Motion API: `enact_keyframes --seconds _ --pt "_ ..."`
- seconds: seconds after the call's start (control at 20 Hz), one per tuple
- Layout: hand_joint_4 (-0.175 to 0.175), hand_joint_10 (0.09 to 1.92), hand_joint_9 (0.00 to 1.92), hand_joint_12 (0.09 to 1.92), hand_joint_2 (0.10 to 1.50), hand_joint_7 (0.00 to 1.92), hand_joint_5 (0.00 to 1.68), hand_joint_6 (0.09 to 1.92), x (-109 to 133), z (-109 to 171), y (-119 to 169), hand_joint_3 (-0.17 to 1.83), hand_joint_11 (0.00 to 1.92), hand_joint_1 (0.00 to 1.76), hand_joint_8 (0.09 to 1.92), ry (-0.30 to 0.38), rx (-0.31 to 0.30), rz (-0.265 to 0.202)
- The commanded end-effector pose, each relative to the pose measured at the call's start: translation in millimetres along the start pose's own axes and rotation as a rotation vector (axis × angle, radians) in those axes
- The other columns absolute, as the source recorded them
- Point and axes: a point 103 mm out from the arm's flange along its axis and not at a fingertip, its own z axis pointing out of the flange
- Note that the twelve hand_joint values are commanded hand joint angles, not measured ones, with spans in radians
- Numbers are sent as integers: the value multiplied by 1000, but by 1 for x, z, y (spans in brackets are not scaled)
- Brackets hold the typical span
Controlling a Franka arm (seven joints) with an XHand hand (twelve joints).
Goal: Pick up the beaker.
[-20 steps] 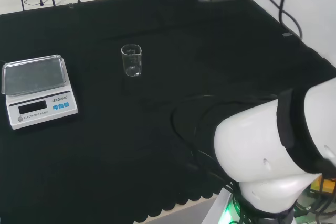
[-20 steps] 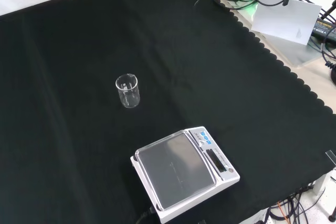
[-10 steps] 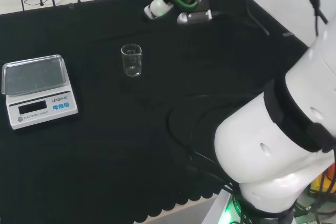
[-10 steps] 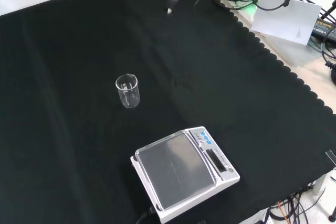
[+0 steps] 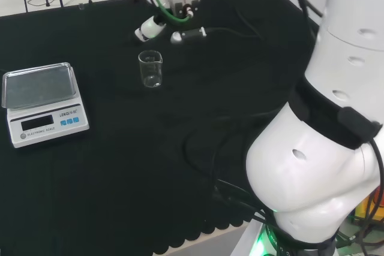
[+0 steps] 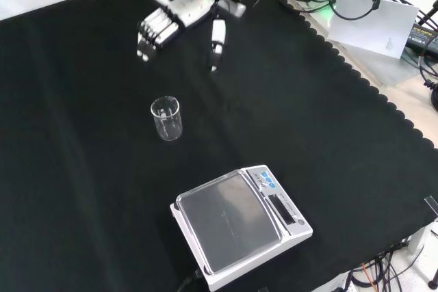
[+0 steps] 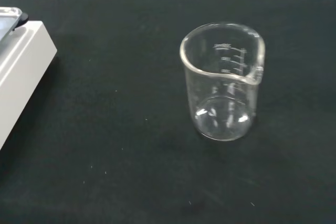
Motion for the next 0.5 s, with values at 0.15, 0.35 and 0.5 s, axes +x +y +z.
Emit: enact_keyframes --seconds 0.15,0.35,0.5 --pt "73 711 0 875 746 0 0 87 -13 48 67 158 0 641 217 19 81 -23" --pt "74 707 0 868 747 0 0 87 -31 74 76 156 0 642 214 13 121 -10" --pt "75 705 0 864 747 0 0 87 -35 90 81 155 0 641 212 26 146 -4"
